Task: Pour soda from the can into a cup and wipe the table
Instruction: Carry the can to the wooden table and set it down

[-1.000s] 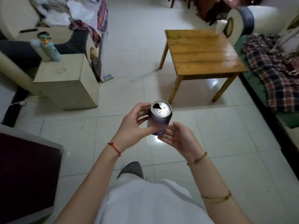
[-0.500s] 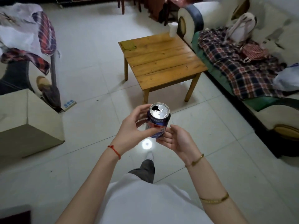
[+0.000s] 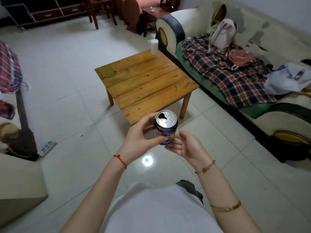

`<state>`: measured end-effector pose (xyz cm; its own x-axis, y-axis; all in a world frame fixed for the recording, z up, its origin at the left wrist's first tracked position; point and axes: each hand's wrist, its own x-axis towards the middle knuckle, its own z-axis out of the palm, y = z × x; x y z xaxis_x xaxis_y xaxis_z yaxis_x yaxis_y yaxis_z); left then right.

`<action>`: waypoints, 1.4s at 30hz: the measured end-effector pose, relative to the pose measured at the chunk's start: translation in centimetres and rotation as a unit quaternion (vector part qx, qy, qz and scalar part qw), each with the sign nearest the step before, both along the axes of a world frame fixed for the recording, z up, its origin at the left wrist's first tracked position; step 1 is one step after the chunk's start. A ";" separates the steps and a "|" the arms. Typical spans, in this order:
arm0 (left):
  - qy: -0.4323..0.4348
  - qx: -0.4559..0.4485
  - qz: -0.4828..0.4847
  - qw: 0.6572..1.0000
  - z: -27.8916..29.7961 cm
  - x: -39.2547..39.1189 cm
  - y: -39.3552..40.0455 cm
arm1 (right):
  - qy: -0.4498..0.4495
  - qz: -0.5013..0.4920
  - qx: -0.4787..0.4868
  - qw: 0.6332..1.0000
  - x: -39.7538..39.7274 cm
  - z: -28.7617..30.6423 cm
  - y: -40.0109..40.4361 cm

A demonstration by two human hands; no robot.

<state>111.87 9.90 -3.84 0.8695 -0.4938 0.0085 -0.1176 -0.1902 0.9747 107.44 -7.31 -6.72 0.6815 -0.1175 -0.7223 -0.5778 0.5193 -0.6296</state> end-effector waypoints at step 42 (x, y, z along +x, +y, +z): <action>0.073 -0.001 0.244 0.967 -4.3 38.2 -29.3 | 0.059 0.197 0.034 0.978 46.7 -5.1 -29.2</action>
